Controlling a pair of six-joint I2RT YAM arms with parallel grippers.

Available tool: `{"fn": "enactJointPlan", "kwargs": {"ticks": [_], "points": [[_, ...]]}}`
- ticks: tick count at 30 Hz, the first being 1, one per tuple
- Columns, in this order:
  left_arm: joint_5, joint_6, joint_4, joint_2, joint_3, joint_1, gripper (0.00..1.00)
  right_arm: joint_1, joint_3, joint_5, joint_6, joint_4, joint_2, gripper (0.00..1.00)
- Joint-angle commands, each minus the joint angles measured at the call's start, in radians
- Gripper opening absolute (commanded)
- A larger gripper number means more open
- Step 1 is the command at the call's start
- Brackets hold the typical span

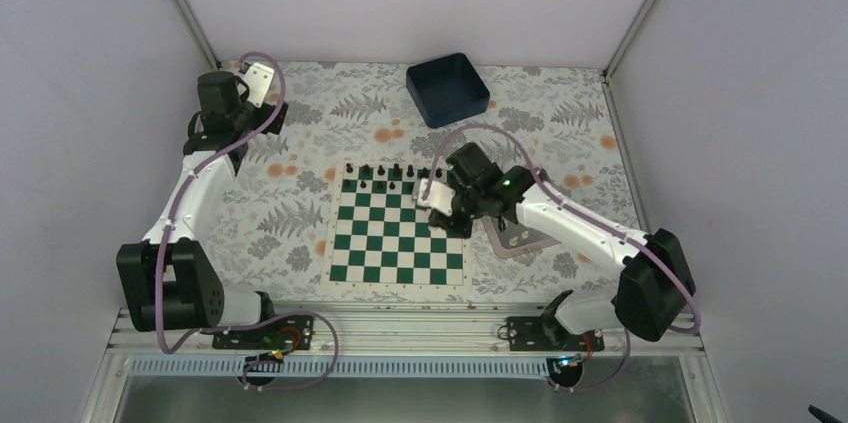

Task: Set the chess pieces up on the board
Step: Place the chess piece on the chessboard.

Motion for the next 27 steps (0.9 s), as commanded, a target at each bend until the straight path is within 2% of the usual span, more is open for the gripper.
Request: {"fn": "enactJointPlan", "kwargs": {"ticks": [1,16,27], "points": [[-0.003,0.014,0.040,0.014,-0.001,0.009,1.00,0.099,-0.055,0.021,0.039,0.016,0.024,0.04],[-0.009,0.019,0.052,0.005,-0.035,0.020,1.00,0.257,-0.132,-0.009,0.052,0.101,0.124,0.05],[0.001,0.027,0.073,-0.011,-0.074,0.030,1.00,0.299,-0.162,0.018,0.074,0.153,0.165,0.05]]}}
